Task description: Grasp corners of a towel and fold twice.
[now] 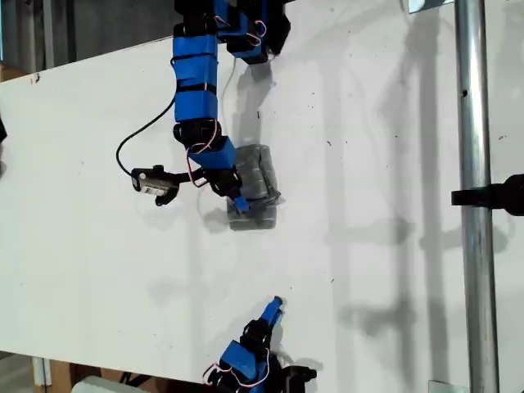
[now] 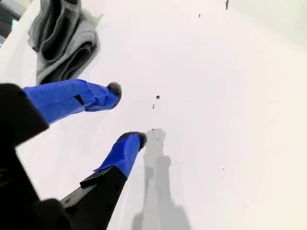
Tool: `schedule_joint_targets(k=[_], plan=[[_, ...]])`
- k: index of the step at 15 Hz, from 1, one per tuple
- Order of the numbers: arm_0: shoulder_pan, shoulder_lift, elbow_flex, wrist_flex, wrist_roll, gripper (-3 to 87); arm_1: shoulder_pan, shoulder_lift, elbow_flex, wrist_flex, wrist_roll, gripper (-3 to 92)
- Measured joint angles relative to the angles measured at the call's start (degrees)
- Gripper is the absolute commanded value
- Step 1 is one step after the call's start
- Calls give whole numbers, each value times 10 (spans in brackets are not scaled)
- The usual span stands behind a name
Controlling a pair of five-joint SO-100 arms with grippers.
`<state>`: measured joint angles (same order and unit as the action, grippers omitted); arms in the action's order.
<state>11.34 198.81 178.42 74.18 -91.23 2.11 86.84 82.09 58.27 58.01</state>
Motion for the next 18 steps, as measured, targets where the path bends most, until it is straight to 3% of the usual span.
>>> schedule_joint_targets(k=[1, 2, 3, 7, 9, 11, 13, 15, 16, 18], plan=[[-7, 0, 0, 0, -9, 87, 4, 54, 37, 48, 7, 32], [-8, 0, 0, 0, -18, 50, 17, 119, 97, 102, 22, 12], [-11, 0, 0, 0, -25, 43, 33, 200, 178, 149, 52, -1], [-11, 0, 0, 0, -98, 18, 51, 690, 635, 199, 187, -2], [-13, 0, 0, 0, -82, 18, 45, 929, 802, 237, 243, -1], [-14, 0, 0, 0, 3, 18, 34, 991, 838, 258, 296, 105], [-11, 0, 0, 0, 100, 17, -9, 1013, 841, 264, 309, 105], [-14, 0, 0, 0, 276, 17, -38, 1015, 841, 266, 280, 105], [-11, 0, 0, 0, 319, 17, -55, 1015, 841, 266, 279, 105], [-11, 0, 0, 0, 338, 17, -57, 1015, 841, 266, 276, 105]])
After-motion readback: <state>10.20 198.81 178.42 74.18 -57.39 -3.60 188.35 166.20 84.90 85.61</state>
